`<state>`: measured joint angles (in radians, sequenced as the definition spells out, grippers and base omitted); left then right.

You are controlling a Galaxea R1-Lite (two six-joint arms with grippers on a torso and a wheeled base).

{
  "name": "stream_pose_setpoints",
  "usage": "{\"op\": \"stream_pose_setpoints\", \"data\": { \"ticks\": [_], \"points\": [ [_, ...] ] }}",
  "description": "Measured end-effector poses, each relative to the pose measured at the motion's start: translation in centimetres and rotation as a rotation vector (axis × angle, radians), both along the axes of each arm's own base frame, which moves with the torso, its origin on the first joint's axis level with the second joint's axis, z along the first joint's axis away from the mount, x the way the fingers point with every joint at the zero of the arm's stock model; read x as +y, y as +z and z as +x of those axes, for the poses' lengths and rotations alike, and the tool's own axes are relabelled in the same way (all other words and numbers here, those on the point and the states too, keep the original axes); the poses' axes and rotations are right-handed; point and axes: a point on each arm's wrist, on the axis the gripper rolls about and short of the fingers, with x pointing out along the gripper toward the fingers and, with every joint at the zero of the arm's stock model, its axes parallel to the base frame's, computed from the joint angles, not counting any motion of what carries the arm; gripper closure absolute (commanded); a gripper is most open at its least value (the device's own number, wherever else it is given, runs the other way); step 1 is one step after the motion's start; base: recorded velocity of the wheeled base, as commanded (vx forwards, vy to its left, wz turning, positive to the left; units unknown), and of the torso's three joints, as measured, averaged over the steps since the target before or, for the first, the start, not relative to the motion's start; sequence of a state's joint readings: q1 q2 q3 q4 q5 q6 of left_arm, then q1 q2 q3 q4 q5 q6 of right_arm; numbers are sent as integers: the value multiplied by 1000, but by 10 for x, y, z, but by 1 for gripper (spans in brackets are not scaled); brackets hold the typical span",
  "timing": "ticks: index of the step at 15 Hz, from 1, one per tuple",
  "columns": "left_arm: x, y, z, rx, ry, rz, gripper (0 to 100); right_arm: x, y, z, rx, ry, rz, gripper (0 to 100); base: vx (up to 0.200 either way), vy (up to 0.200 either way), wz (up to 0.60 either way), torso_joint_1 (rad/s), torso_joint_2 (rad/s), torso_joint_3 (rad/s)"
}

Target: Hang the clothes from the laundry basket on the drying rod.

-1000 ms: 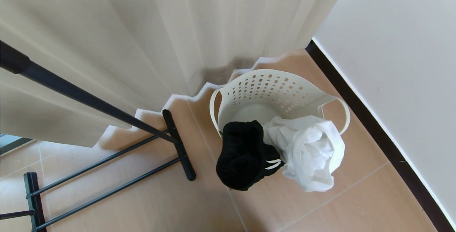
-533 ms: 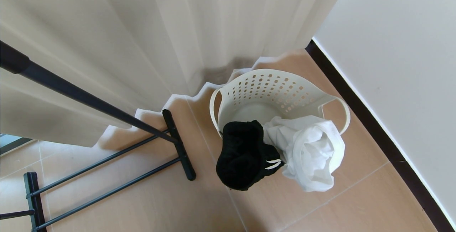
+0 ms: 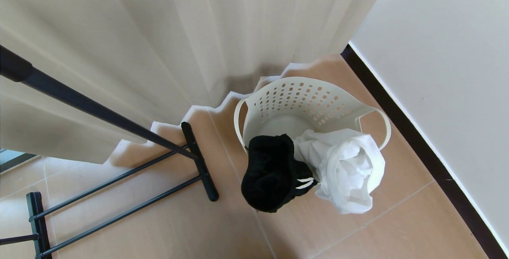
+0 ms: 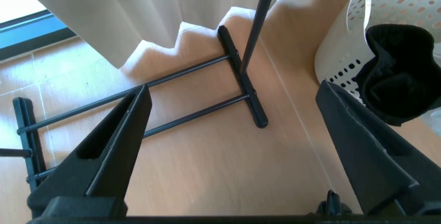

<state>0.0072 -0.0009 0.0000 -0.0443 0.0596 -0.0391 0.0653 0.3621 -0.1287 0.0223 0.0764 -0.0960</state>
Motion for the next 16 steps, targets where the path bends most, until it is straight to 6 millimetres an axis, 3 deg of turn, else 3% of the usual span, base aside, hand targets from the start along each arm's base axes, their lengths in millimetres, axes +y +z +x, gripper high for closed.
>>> {"op": "stream_pose_setpoints", "data": {
  "ticks": [3, 9, 13, 16],
  "points": [
    [0, 0, 0, 0, 0, 0, 0, 5, 31, 47, 158, 121, -227, 0, 0, 0, 0, 0, 0, 0],
    [0, 0, 0, 0, 0, 0, 0, 36, 64, 176, 277, 348, -786, 0, 0, 0, 0, 0, 0, 0],
    [0, 0, 0, 0, 0, 0, 0, 58, 59, 246, 218, 338, -895, 0, 0, 0, 0, 0, 0, 0],
    [0, 0, 0, 0, 0, 0, 0, 68, 44, 283, 181, 346, -985, 0, 0, 0, 0, 0, 0, 0]
  ]
}}
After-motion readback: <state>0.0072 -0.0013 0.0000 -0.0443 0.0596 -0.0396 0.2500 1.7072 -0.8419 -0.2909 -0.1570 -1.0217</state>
